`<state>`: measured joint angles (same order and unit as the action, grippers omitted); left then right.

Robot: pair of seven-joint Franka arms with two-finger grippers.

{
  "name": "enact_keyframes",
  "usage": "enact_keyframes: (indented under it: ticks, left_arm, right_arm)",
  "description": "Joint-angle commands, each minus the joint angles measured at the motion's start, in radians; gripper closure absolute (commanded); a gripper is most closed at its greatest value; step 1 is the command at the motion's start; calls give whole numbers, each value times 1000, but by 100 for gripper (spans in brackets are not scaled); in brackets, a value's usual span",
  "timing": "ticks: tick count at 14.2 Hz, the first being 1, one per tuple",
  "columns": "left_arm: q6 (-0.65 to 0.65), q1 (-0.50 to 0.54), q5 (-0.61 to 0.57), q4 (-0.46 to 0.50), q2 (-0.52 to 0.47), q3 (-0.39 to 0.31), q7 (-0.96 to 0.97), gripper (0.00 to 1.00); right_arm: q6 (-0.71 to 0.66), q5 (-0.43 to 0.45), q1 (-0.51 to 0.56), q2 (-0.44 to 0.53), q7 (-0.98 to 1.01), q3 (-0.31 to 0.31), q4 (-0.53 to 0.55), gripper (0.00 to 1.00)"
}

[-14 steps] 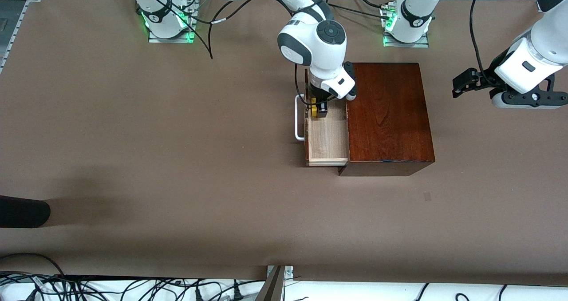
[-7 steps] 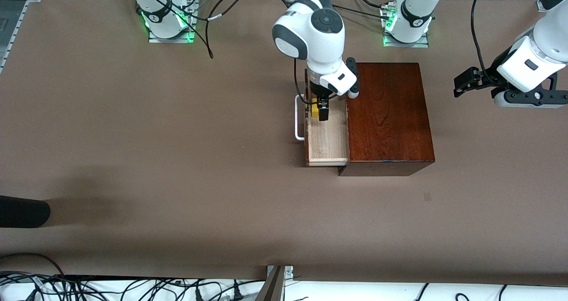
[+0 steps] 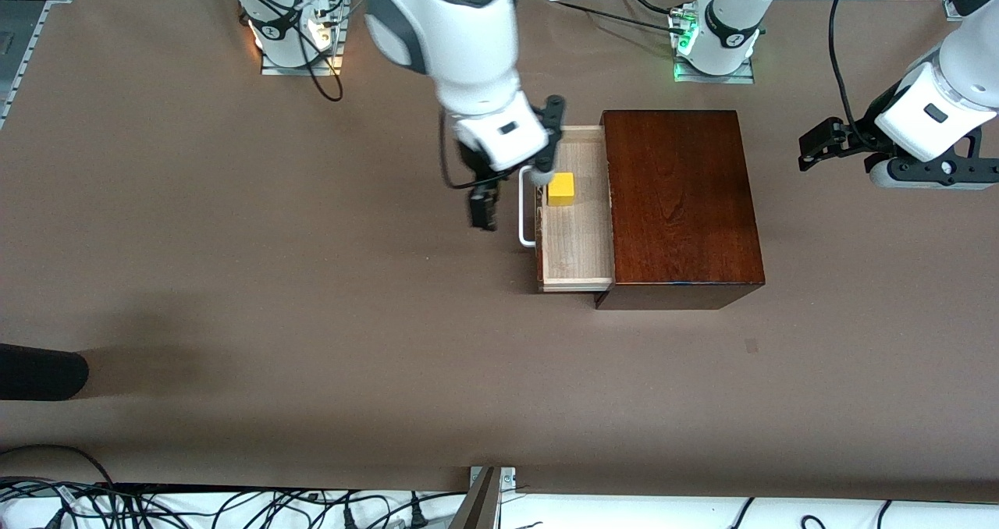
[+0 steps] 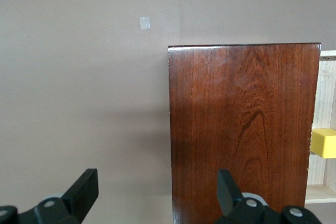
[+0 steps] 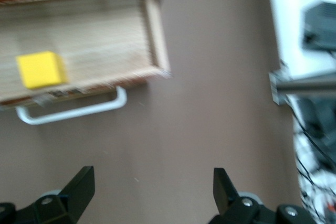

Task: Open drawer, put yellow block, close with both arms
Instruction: 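Raise the right gripper and return it to its rest pose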

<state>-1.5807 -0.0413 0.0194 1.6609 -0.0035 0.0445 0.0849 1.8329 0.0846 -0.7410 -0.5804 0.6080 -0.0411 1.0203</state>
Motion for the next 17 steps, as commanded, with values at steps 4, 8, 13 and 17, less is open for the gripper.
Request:
enact_keyframes:
  ticks: [4,8,13,17]
  left_arm:
    - [22,-9,-24,-35,10,-5,-17,0]
    - [22,-9,-24,-35,11,-5,-17,0]
    - [24,-25,-16,-39,19,0,-13,0]
    - [142,-101,49,-88,81,40,-78,0]
  right_arm:
    - [-38,-91,218,99,15,13,35,0]
    - [-43,-218,379,258,1,15,232,0]
    - [-53,-223,465,494,-92,-43,503,0]
    - [-135,-209,465,548,-214,-146,564,0]
